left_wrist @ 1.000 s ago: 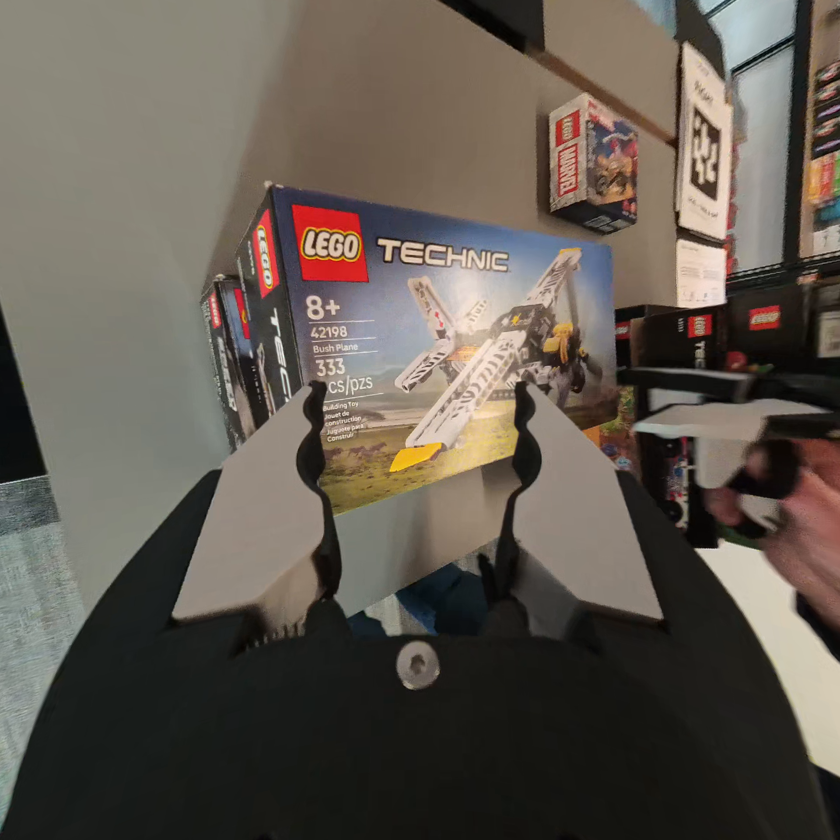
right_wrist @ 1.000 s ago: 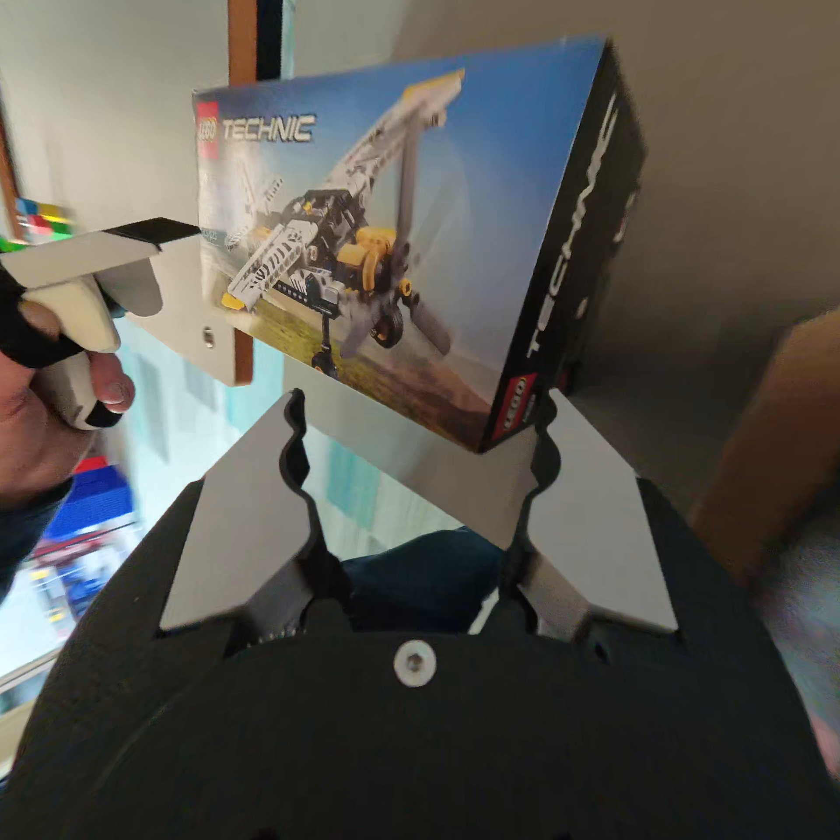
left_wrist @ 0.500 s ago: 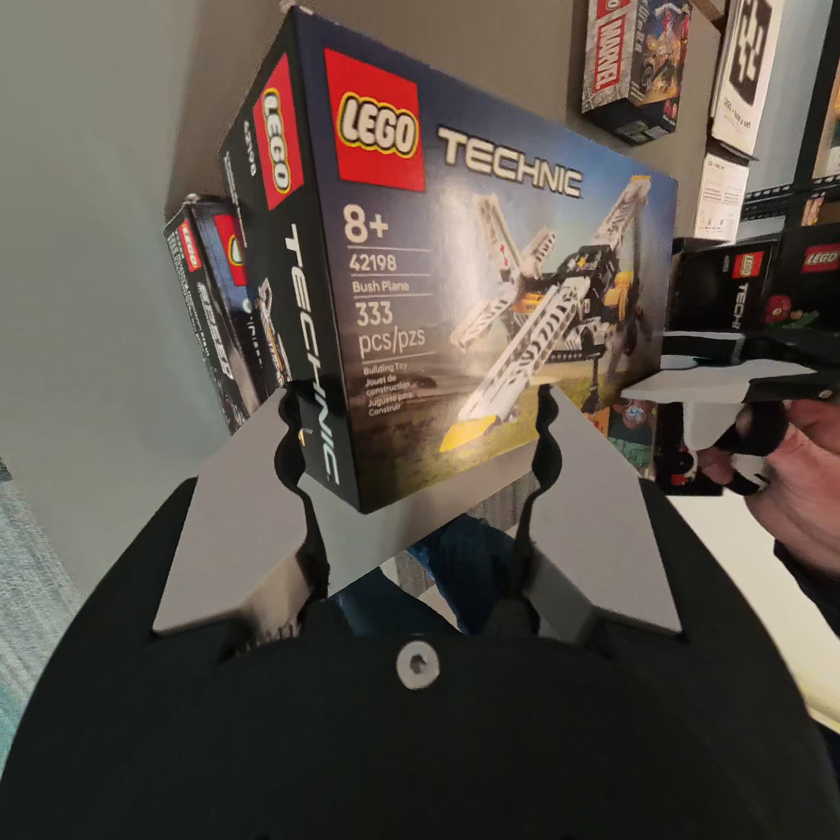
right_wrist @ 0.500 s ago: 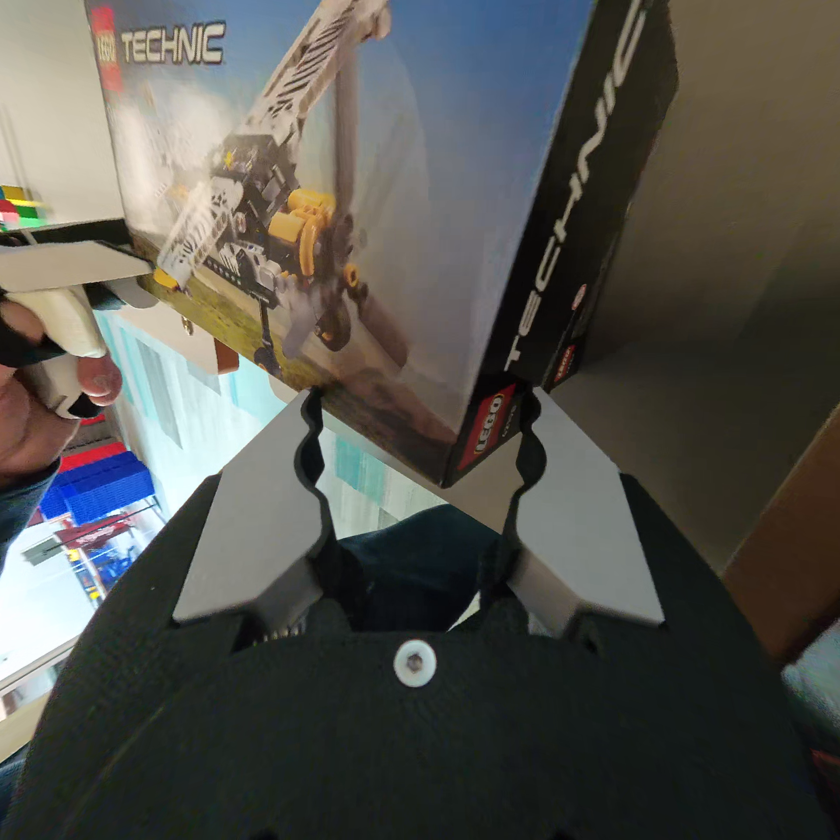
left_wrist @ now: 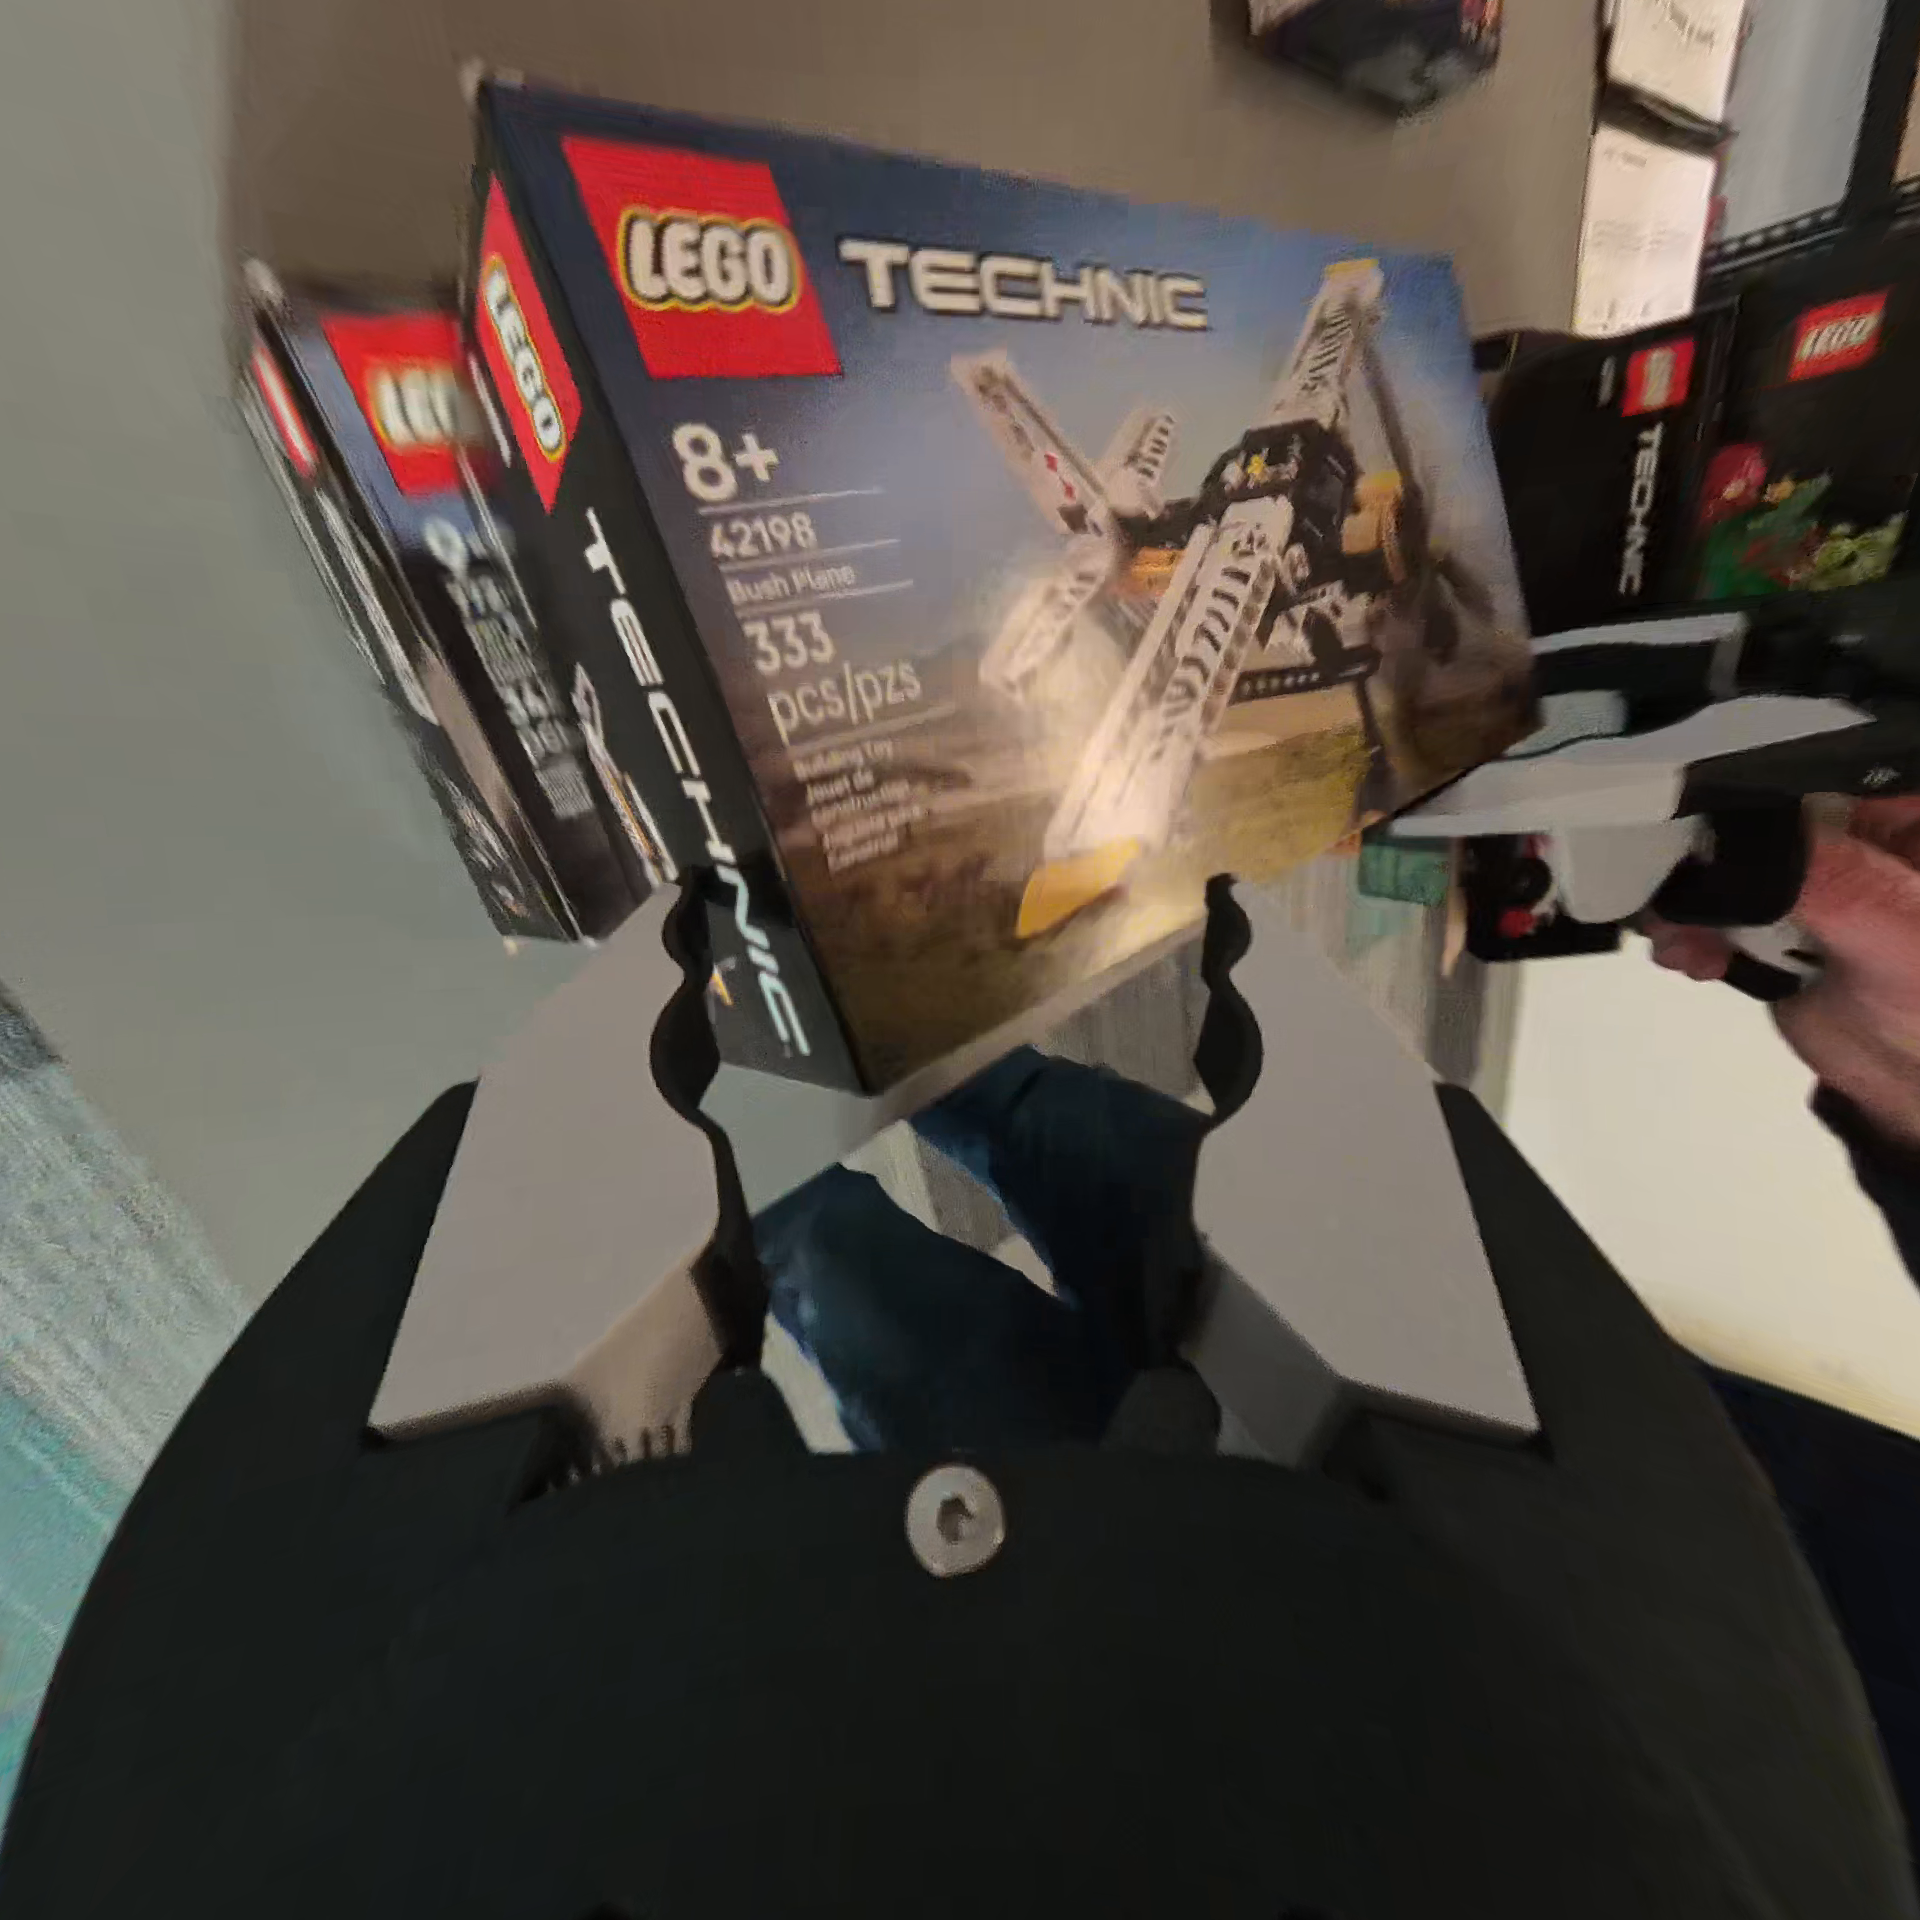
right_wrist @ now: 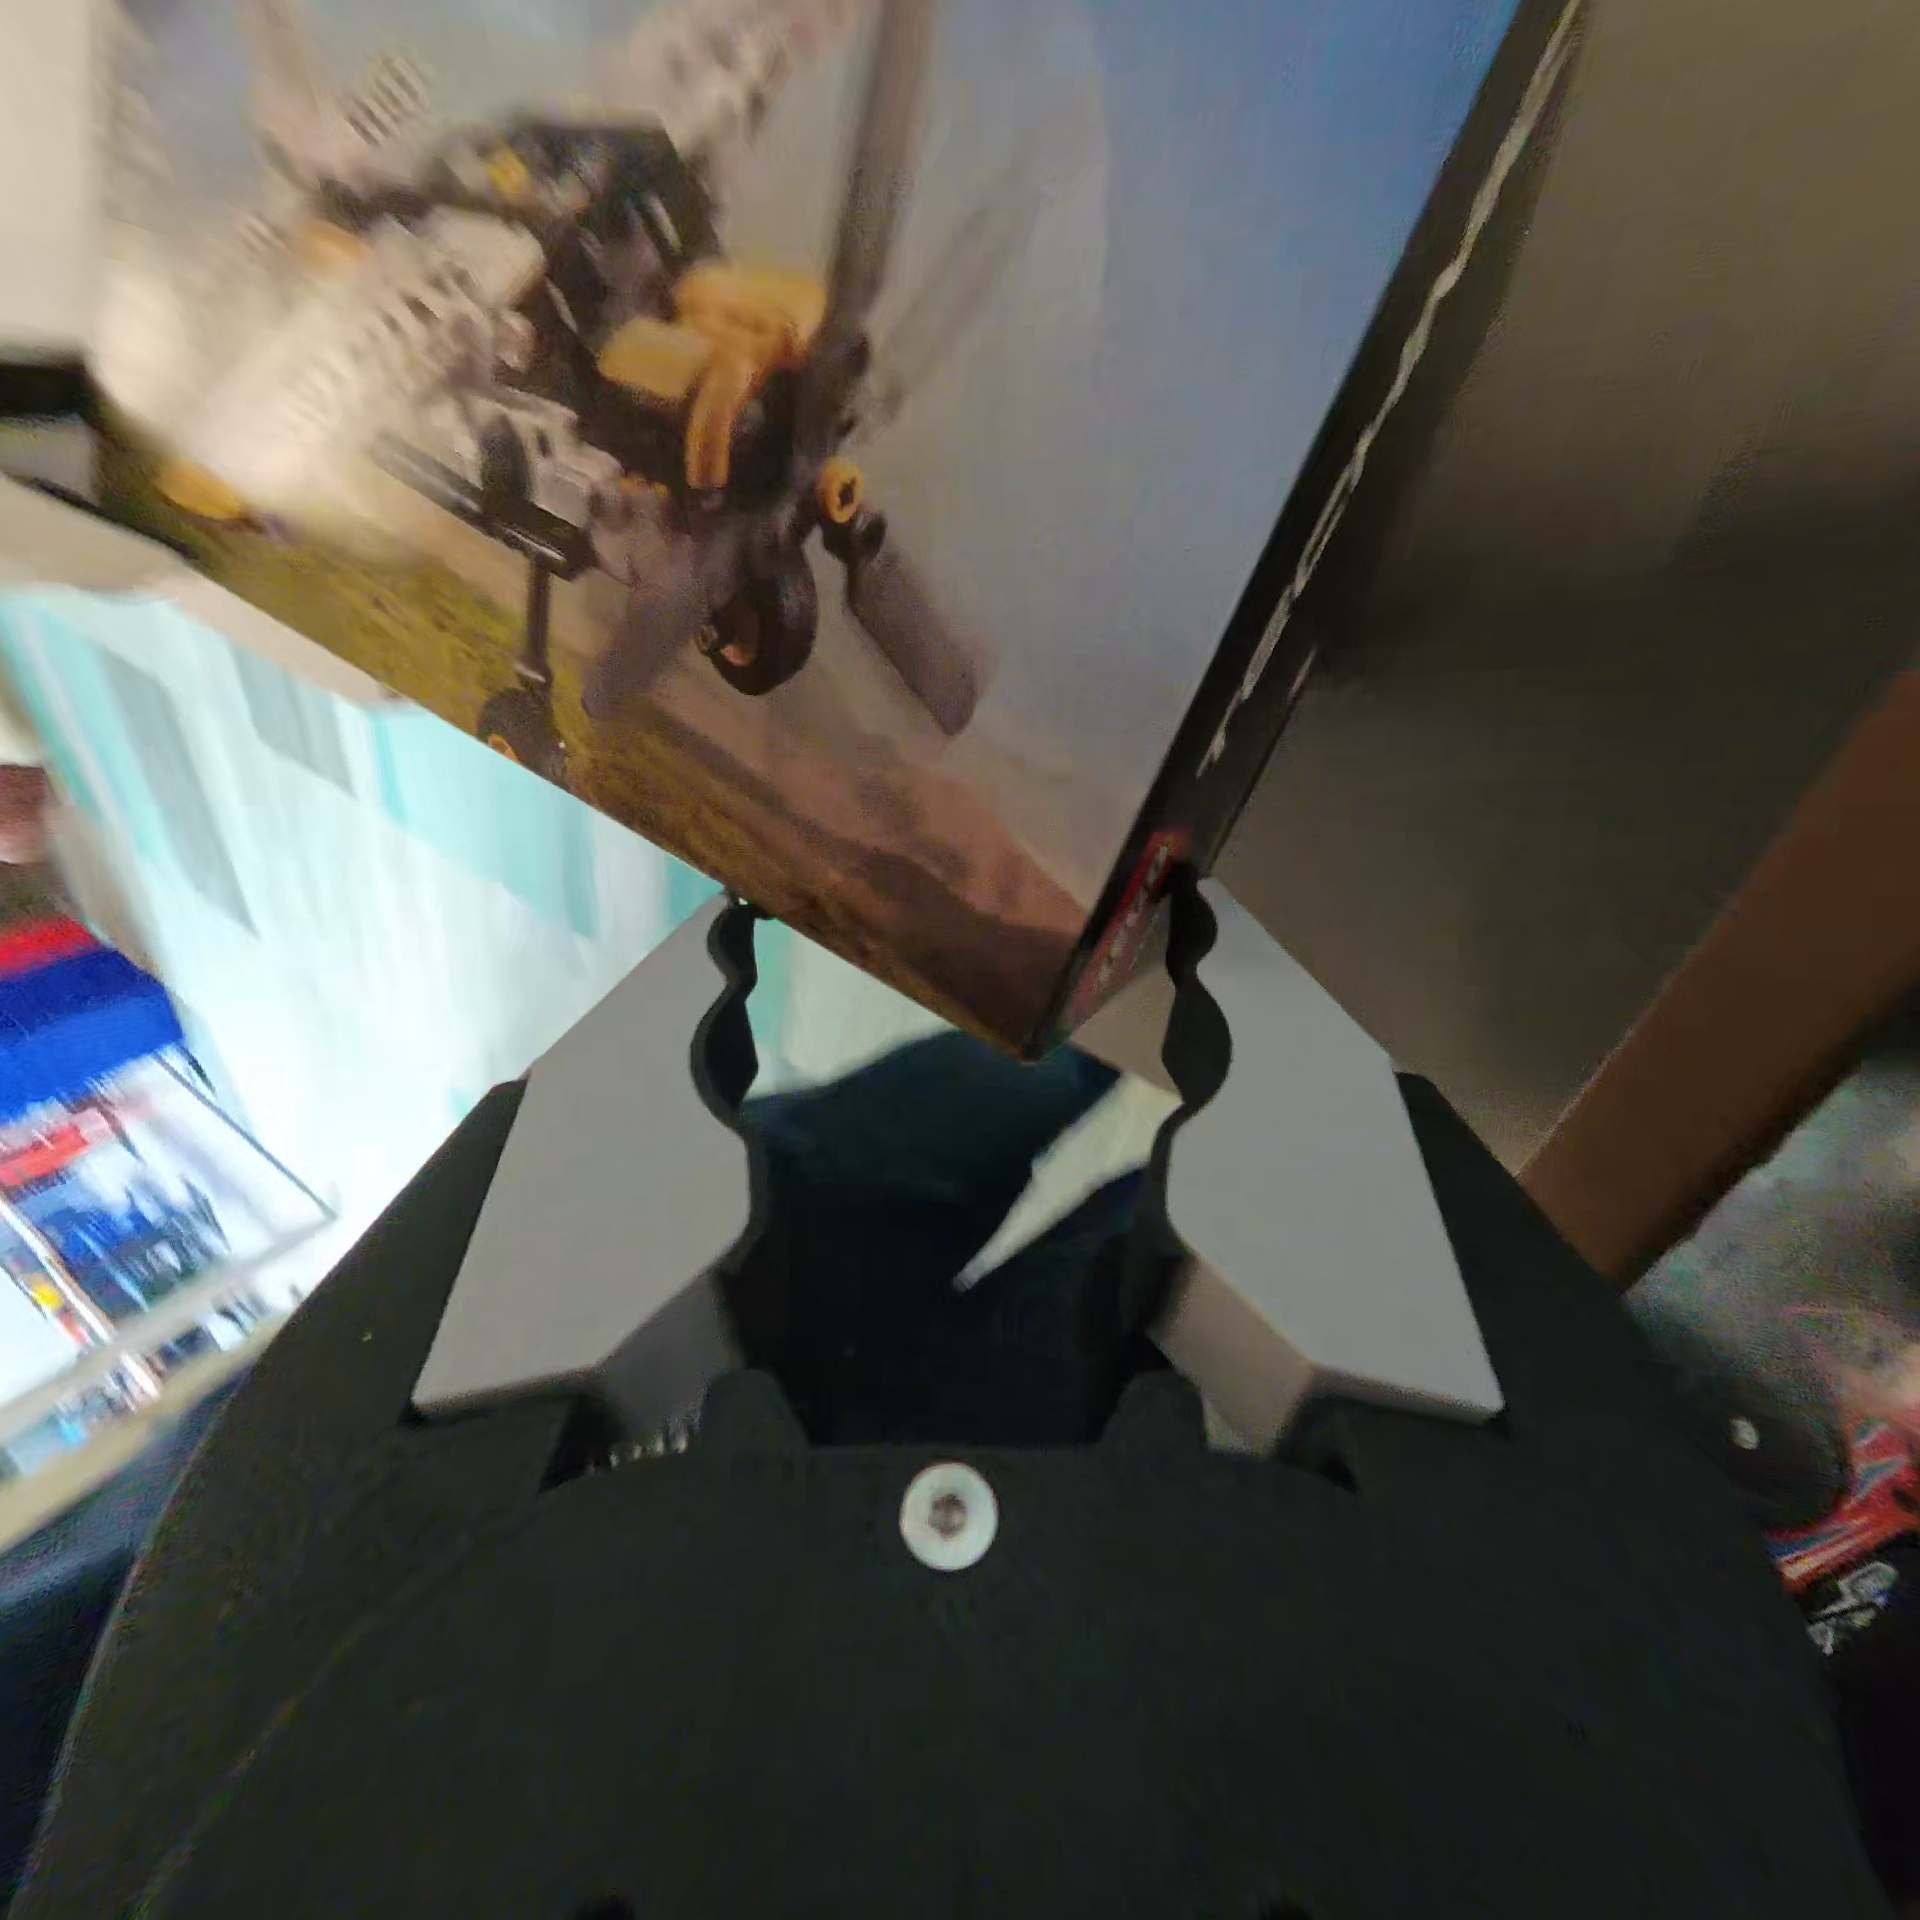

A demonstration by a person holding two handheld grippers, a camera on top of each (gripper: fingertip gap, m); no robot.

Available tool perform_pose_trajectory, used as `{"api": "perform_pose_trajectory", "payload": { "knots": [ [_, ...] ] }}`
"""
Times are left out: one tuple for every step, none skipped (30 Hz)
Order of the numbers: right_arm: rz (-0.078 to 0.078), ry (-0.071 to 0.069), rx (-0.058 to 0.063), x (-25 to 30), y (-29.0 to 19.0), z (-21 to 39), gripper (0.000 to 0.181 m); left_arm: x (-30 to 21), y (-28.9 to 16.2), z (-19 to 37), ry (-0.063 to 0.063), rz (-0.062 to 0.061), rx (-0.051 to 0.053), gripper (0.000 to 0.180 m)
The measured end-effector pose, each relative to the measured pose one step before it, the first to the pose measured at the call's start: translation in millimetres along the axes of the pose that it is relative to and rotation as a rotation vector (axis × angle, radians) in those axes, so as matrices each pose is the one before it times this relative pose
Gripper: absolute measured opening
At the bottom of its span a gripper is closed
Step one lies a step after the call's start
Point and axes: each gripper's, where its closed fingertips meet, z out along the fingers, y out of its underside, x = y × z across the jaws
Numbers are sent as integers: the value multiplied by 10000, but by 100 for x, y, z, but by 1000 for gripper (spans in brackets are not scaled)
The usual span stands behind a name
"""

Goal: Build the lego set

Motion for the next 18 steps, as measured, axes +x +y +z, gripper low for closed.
{"api": "perform_pose_trajectory", "payload": {
  "knots": [
    [-160,215,-697,293,1505,901,79,-30,825,440,372,-372,-141,100],
    [8,-2,-517,25,1251,824,77,-212,604,340,361,-350,-27,104],
    [168,-510,-129,-533,694,556,87,-376,349,187,315,-369,61,106],
    [392,-688,113,-524,309,255,98,-432,25,-28,266,-421,211,102],
    [359,-366,118,71,214,-34,95,-258,-397,-236,290,-337,384,96],
    [203,-313,224,107,-121,-294,91,-109,-313,-113,247,-238,204,93],
    [140,-180,577,251,-790,-552,84,-173,-155,50,59,-58,18,92],
    [52,-174,666,188,-1093,-589,79,-217,-79,212,-72,89,-78,91],
    [114,-234,405,22,-885,-348,76,-255,3,355,-134,169,-165,92],
    [209,-268,74,-82,-461,-68,78,-422,15,367,-221,193,-206,94],
    [201,-186,59,17,-427,106,82,-344,-12,342,-132,105,-204,94],
    [76,-45,43,229,-352,257,83,-185,40,430,23,-51,-185,95],
    [12,39,-46,349,-139,390,83,-209,144,487,43,-65,-189,97],
    [-4,107,-64,387,-5,314,81,-315,200,412,-30,-35,-174,100],
    [-108,126,54,190,-57,55,76,2,-37,81,15,-41,-37,101],
    [-57,76,145,-143,-125,-165,75,156,-55,-87,-54,40,-18,100],
    [-180,179,76,-239,25,-230,74,183,134,-123,-164,209,-107,97],
    [-341,267,-31,-277,206,-250,75,269,200,-148,-206,350,-120,95]
  ]
}}
